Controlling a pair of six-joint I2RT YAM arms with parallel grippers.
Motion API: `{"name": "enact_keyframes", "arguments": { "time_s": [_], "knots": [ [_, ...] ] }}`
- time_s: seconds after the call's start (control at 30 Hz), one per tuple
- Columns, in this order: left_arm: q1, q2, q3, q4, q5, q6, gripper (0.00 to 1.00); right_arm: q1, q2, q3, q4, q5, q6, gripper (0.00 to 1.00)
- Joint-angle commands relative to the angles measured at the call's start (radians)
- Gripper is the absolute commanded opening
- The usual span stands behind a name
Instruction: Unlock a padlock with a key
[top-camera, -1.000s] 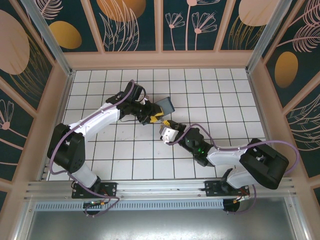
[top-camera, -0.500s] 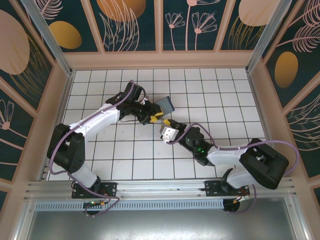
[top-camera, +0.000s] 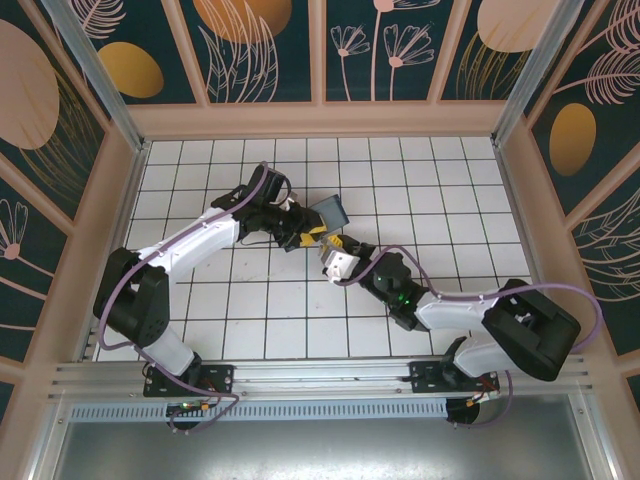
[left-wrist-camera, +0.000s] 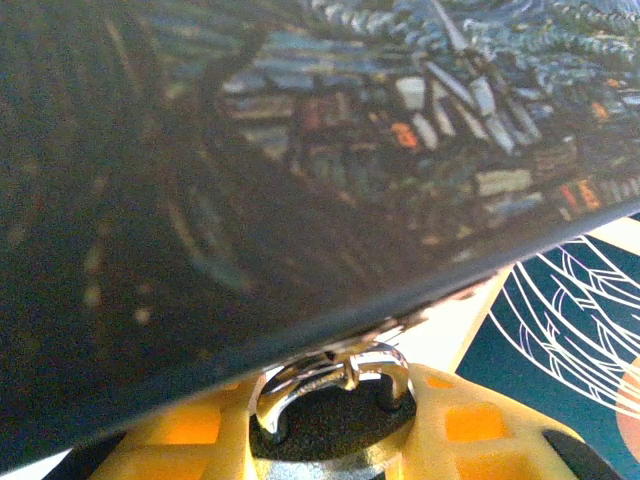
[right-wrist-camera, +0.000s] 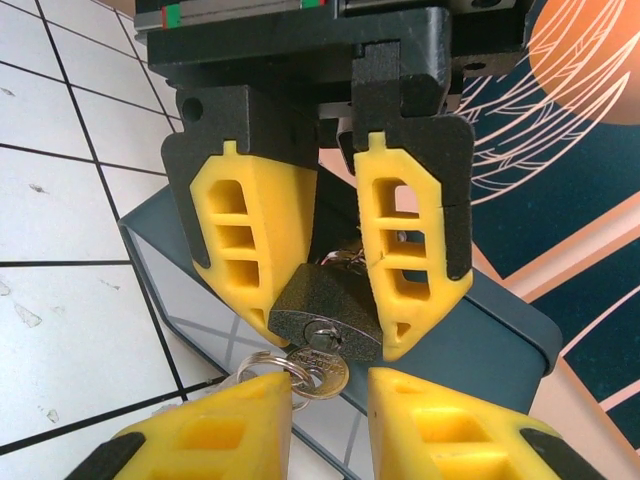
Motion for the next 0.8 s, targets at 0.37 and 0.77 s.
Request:
{"name": "enact_keyframes", "arguments": {
  "time_s": [0.37,0.77],
  "knots": [
    [-0.007,-0.055,-0.014,0.038,0.041,-0.016,0.11,-0.006,0.049,0.054,0.071,-0.011,-0.036,0.21],
    [-0.008,-0.061,-0.035,0.095,0.065,-0.059,0.11,0.012,0.053,0.072,0.041,-0.013,-0.013,0.08]
  ]
}}
